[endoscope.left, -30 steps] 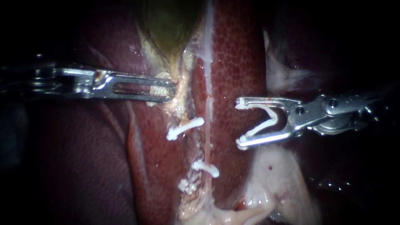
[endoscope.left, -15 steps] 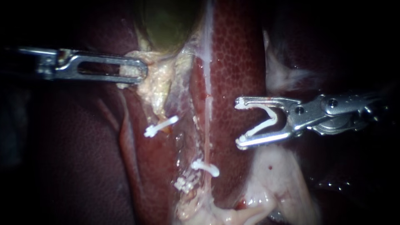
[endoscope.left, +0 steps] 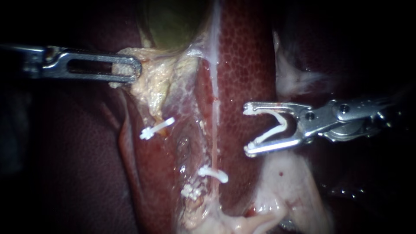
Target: Clipping second clip right tube
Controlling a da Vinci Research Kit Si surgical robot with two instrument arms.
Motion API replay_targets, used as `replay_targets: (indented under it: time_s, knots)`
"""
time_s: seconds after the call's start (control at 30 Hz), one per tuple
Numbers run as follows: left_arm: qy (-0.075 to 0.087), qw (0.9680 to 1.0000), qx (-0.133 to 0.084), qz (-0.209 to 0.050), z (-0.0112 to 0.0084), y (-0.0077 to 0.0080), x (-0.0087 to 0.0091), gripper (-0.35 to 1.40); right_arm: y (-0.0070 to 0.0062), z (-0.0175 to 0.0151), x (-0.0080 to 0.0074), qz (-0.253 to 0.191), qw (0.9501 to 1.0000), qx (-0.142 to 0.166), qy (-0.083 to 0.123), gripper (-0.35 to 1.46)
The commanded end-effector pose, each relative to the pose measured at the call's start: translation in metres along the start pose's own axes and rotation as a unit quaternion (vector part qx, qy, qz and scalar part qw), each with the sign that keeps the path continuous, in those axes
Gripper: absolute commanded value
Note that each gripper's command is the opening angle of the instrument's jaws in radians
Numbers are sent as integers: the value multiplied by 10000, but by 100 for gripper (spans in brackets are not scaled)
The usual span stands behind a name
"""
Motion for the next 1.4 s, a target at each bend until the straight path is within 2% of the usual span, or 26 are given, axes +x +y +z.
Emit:
replay_targets:
  time_s: [0.03, 0.2, 0.43, 0.57, 0.8, 1.07, 1.4]
  knots:
    - [0, 10000, -1, 3, 0, 0, 0, -35, 0, 4, -8, -25, 10000, 28, -43, 60]
    - [-2, 10000, -2, 9, 1, 2, 2, -35, 2, 27, -43, 163, 9996, 87, -208, 60]
    - [-6, 10000, -6, 13, 2, 2, 4, -35, 8, 61, -103, 557, 9973, 159, -463, 60]
    - [-8, 10000, -8, 15, 2, 3, 4, -35, 10, 74, -124, 765, 9957, 157, -502, 60]
    - [-17, 10000, -19, 19, 5, 2, 7, -35, 10, 94, -136, 1014, 9933, 172, -523, 60]
    - [-37, 10000, -48, 25, 8, 1, 10, -35, 8, 118, -144, 1255, 9909, 275, -390, 58]
    - [-28, 10000, -30, 28, 10, 1, 12, -35, 7, 127, -148, 1356, 9892, 432, -352, 43]
